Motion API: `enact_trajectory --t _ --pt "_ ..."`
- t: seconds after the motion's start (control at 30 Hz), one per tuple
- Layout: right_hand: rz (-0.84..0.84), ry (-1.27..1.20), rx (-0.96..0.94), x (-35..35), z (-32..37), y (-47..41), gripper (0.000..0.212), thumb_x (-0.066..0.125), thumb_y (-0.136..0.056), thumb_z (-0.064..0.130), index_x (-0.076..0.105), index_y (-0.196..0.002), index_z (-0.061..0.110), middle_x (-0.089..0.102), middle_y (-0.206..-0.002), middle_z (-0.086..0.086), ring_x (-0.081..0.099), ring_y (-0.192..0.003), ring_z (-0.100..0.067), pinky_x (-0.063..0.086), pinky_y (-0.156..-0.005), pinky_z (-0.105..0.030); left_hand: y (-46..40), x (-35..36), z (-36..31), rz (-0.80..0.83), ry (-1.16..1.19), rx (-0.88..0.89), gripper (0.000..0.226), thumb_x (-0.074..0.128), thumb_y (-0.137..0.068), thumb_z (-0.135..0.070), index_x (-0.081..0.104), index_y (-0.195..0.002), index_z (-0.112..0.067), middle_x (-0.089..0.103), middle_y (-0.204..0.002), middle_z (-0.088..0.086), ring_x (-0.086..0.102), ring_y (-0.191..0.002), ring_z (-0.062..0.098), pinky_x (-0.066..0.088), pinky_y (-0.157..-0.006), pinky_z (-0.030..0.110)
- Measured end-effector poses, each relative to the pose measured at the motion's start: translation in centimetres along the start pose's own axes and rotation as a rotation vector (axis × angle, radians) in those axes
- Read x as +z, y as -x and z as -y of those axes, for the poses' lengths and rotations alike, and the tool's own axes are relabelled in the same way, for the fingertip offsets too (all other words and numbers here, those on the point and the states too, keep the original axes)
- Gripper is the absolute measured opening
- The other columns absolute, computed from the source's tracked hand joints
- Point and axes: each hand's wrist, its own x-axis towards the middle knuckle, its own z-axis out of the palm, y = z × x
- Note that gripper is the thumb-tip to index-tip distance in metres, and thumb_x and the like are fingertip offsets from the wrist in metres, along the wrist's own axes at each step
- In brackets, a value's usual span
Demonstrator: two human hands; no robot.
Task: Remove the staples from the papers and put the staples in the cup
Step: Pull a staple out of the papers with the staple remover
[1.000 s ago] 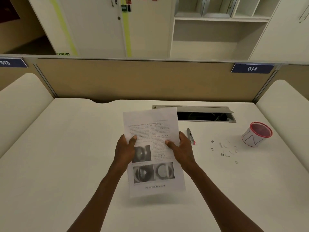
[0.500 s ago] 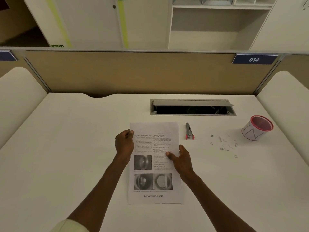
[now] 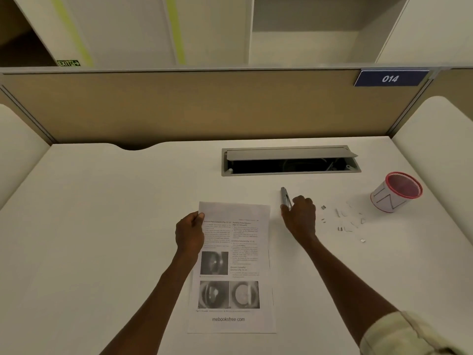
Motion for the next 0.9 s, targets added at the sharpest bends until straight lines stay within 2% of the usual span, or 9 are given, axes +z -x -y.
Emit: enact_trajectory --t 0.13,0.23,0.3,0.43,0.53,0.6,0.67,0.77,0.9 --pt "0.052 0.173 -0.019 0.4 0.6 -2.3 0.054 0.065 -0.086 0.04 0.054 -0.109 -0.007 0.059 -0.109 -0.024 0.053 -0.103 -0.038 0.04 -0.088 -0.038 -0.8 0.3 -0.1 0.009 0.004 -0.009 0.027 0.047 -0.099 -0.025 0.067 -0.088 -0.01 0.069 -0.081 0.006 0.064 -0.072 0.022 0.044 -0.058 0.027" --pt "0.101 0.243 -0.042 0.8 1.0 -2.9 0.051 0.064 -0.087 0.038 0.057 -0.11 -0.007 0.064 -0.108 -0.021 0.059 -0.101 -0.036 0.047 -0.088 -0.04 -1.1 0.5 -0.2 0.023 -0.011 -0.002 0.028 0.047 -0.099 -0.025 0.068 -0.089 -0.01 0.07 -0.082 0.006 0.063 -0.07 0.019 0.043 -0.055 0.024" --pt "0.111 0.159 -0.008 0.9 1.4 -3.4 0.042 0.068 -0.083 0.031 0.06 -0.102 -0.005 0.068 -0.099 -0.019 0.064 -0.092 -0.034 0.052 -0.078 -0.037 -1.2 0.6 -0.4 0.032 -0.021 0.004 0.029 0.046 -0.1 -0.025 0.067 -0.088 -0.01 0.069 -0.081 0.005 0.062 -0.068 0.016 0.041 -0.054 0.022" --pt "0.22 -0.062 0.178 0.1 2.2 -4.7 0.021 0.071 -0.073 0.016 0.059 -0.079 0.0 0.064 -0.062 -0.004 0.062 -0.06 -0.023 0.047 -0.056 -0.026 -1.2 0.6 -0.5 0.05 -0.034 0.021 0.028 0.046 -0.099 -0.027 0.068 -0.09 -0.012 0.07 -0.083 0.004 0.066 -0.074 0.02 0.042 -0.055 0.022" --pt "0.261 -0.304 0.299 -0.3 2.9 -5.1 0.026 0.073 -0.076 0.019 0.068 -0.082 -0.005 0.068 -0.061 -0.008 0.061 -0.045 -0.016 0.055 -0.049 -0.025 -1.2 0.6 -0.6 0.055 -0.038 0.041 0.028 0.046 -0.099 -0.027 0.069 -0.092 -0.013 0.071 -0.086 0.004 0.067 -0.077 0.022 0.044 -0.057 0.023" --pt "0.246 -0.467 0.304 -1.0 3.9 -5.1 0.025 0.073 -0.08 0.018 0.07 -0.083 -0.006 0.069 -0.066 -0.012 0.062 -0.048 -0.016 0.057 -0.054 -0.027 -1.1 0.6 -0.9 0.052 -0.05 0.06 0.028 0.046 -0.099 -0.028 0.07 -0.093 -0.014 0.072 -0.087 0.004 0.068 -0.078 0.022 0.045 -0.058 0.024" --pt "0.257 -0.637 0.249 -2.1 5.2 -4.7 0.019 0.072 -0.083 0.02 0.07 -0.083 0.0 0.072 -0.078 -0.016 0.067 -0.06 -0.02 0.059 -0.068 -0.033 -0.8 0.5 -1.3 0.054 -0.049 0.079 0.028 0.046 -0.099 -0.028 0.07 -0.095 -0.014 0.072 -0.088 0.004 0.068 -0.079 0.022 0.048 -0.061 0.026" --pt "0.399 -0.886 0.162 -3.9 7.4 -3.4 0.03 0.068 -0.088 0.023 0.064 -0.113 0.006 0.072 -0.101 -0.013 0.07 -0.091 -0.026 0.056 -0.085 -0.038 -0.1 0.4 -2.1 0.056 -0.023 0.103 0.027 0.046 -0.099 -0.029 0.07 -0.098 -0.016 0.072 -0.09 0.002 0.068 -0.08 0.021 0.05 -0.063 0.027" --pt "0.5 -0.924 0.017 -5.0 10.0 -0.7 0.042 0.067 -0.089 0.019 0.055 -0.127 0.005 0.068 -0.116 -0.014 0.067 -0.105 -0.027 0.052 -0.096 -0.039 1.0 0.5 -3.0 0.07 -0.025 0.17 0.027 0.048 -0.099 -0.03 0.07 -0.1 -0.015 0.072 -0.091 0.002 0.067 -0.078 0.019 0.045 -0.058 0.02"
